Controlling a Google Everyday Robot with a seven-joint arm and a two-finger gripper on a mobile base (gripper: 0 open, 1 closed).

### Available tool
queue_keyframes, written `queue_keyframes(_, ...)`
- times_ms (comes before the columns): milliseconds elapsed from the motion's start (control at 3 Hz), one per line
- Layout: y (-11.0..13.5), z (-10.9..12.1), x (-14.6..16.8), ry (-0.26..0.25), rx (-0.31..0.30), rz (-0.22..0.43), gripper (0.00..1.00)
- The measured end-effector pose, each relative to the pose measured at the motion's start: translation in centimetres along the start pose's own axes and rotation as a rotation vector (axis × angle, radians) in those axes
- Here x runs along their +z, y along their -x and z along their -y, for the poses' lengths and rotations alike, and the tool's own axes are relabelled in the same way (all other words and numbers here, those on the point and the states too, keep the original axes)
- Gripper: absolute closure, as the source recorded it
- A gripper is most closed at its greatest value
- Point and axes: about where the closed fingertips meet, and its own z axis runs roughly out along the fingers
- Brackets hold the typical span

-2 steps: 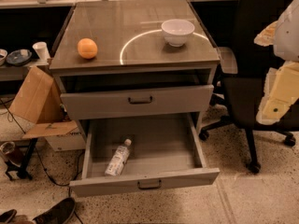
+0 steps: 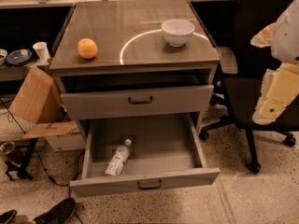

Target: Pick blue plastic bottle from middle drawer and place on counter

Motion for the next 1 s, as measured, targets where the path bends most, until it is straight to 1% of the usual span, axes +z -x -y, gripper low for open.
queue_keyframes(333, 3.1, -0.3, 6.0, 0.084, -0.107, 0.120, 0.00)
queue_keyframes(667, 6.0, -2.0, 12.9, 0.196, -0.131, 0.204, 0.00)
queue_keyframes(1000, 9.2, -4.9, 18.7, 0.257, -0.067, 0.243, 0.00)
